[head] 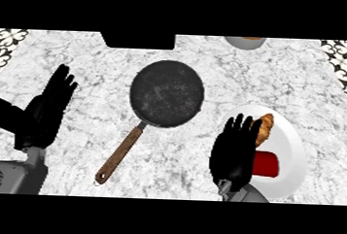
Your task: Pick the can from the plate and place it in the pan
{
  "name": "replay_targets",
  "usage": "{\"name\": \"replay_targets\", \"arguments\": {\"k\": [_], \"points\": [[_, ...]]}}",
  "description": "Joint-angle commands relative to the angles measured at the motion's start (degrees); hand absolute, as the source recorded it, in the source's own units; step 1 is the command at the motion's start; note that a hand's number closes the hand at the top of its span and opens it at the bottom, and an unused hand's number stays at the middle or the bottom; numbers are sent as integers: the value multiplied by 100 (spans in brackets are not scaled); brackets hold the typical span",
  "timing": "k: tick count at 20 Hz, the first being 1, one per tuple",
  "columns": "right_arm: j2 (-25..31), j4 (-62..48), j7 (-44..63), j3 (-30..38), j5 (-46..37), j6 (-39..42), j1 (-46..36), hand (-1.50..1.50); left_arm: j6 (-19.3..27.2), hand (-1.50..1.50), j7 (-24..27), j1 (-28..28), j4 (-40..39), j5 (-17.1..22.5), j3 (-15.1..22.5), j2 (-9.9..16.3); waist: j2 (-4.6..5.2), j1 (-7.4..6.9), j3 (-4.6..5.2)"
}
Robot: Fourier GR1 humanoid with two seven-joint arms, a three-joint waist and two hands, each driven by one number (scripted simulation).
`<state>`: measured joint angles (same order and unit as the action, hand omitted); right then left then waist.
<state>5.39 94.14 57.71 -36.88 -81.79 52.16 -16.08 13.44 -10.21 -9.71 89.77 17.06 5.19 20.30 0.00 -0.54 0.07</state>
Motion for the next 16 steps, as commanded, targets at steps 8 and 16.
{"name": "replay_targets", "arguments": {"k": [8,16], "points": [[-481,-1173,472,820,-819,186,-416,-150,-226,0,35,259,132,-65,-113,-23,0,29,-6],[-530,-1141,206,964,-1148,-33,-131,-150,-464,0,47,55,-156,-122,-389,-261,-1,54,-6]]}}
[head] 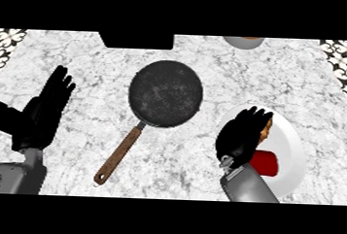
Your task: Pick the can from the plate and place it in the pan
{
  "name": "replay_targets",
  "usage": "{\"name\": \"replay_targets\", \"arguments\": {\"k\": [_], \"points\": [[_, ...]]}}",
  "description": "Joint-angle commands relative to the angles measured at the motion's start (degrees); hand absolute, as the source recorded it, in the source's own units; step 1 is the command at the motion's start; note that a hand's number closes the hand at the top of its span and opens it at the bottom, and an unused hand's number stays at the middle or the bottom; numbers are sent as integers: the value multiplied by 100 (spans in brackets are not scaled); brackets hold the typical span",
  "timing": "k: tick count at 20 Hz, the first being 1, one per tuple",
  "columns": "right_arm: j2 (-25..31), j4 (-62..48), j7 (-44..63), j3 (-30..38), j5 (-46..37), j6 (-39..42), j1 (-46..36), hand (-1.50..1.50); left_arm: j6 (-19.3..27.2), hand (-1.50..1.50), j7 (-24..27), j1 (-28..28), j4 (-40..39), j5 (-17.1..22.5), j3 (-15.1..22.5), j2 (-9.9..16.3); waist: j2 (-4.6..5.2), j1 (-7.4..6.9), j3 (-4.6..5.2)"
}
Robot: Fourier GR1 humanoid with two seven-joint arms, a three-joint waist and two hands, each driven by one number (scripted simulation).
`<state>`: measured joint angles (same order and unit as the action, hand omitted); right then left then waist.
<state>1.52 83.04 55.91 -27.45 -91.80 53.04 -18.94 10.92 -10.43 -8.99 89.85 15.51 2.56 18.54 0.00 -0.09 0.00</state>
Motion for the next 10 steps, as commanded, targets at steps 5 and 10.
{"name": "replay_targets", "arguments": {"k": [5,10], "points": [[-92,-130,242,116,-349,-354,455,-150,-51,0,-329,-309,-90,-176,-229,-105,-2,19,-1],[227,-64,-166,467,-268,-681,438,-150,-296,0,184,206,-31,-308,-246,-257,-2,10,0]]}}
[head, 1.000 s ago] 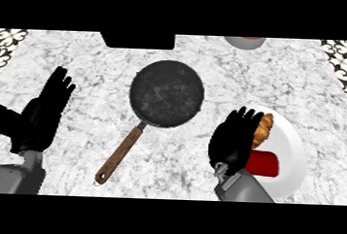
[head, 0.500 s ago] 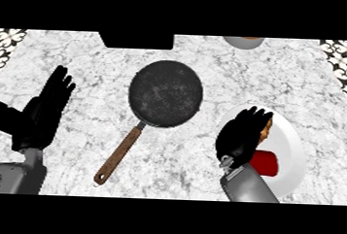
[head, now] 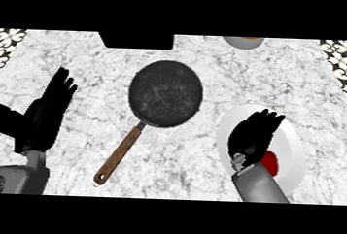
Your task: Pick the can from the plate and place it in the pan
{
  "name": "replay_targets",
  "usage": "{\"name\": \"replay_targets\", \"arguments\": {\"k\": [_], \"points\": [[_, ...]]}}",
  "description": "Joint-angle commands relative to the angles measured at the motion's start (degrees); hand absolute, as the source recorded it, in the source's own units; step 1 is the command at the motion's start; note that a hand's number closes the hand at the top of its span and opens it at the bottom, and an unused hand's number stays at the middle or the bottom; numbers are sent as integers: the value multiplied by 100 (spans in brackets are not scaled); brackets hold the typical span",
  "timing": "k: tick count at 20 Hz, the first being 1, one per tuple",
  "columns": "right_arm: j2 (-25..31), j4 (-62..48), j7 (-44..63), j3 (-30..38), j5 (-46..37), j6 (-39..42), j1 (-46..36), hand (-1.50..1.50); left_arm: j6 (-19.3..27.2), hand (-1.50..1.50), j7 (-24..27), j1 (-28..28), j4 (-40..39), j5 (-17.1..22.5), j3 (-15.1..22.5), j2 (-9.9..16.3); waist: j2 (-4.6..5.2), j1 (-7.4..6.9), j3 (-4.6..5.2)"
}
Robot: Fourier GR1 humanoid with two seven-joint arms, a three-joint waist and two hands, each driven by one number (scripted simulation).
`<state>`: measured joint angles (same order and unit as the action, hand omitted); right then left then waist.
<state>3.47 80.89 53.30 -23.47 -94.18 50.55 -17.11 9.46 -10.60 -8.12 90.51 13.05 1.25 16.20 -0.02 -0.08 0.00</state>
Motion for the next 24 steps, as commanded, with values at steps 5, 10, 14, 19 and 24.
{"name": "replay_targets", "arguments": {"k": [5,10,14,19,24], "points": [[339,-364,-327,252,22,-1141,196,-150,-121,0,-388,252,524,-15,-188,53,-4,-30,-2],[145,-995,-370,542,16,-1326,12,-150,-292,0,136,-368,-578,-145,-318,-268,10,12,1],[463,-968,-1035,378,86,-1481,20,150,-331,0,-427,91,397,-56,-316,-170,-1,-20,-1],[265,-1385,-1019,384,-63,-1886,-90,150,-265,0,-350,-1,269,-348,-255,-315,2,-13,-1],[493,-560,-1285,405,23,-1675,190,150,-376,0,111,-7,-246,-461,-366,-424,0,18,1]]}}
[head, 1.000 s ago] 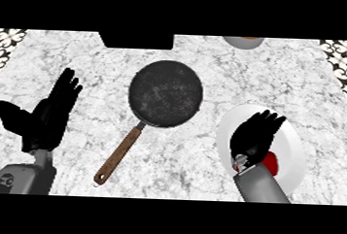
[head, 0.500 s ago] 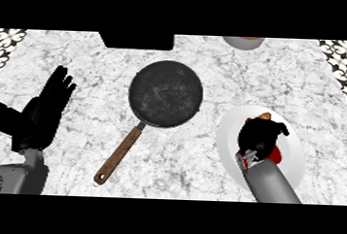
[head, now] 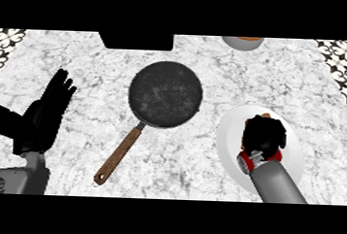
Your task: Pick the can from the plate and place it in the pan
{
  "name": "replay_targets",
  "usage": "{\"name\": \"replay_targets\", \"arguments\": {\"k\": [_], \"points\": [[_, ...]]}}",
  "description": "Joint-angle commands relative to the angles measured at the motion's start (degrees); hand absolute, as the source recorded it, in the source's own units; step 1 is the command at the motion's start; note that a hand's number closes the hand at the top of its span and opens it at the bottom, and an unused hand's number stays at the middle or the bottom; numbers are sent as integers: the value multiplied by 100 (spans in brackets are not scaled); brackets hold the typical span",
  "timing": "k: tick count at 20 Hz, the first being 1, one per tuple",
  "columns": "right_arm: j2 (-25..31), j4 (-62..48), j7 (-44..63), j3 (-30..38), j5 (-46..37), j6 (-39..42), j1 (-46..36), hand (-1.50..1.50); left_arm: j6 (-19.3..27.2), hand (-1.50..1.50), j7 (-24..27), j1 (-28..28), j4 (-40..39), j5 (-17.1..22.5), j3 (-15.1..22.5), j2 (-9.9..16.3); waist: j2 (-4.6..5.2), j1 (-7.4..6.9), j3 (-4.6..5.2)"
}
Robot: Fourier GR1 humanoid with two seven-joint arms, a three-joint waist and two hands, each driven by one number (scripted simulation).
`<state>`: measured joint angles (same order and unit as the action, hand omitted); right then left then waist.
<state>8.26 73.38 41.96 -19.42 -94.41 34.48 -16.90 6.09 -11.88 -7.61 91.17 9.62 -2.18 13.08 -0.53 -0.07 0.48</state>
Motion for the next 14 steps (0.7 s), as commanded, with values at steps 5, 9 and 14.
{"name": "replay_targets", "arguments": {"k": [5,9,14], "points": [[-797,180,1144,42,1414,-485,-622,150,-74,0,-149,-276,-39,-38,209,-153,157,-452,-92],[-813,396,1434,413,2018,-999,-1103,150,-210,0,-43,-386,53,0,342,-209,256,-902,-133],[-821,220,2394,212,1805,-1402,-2281,150,-261,0,-200,-695,-14,-54,535,-265,240,-1210,-49]]}}
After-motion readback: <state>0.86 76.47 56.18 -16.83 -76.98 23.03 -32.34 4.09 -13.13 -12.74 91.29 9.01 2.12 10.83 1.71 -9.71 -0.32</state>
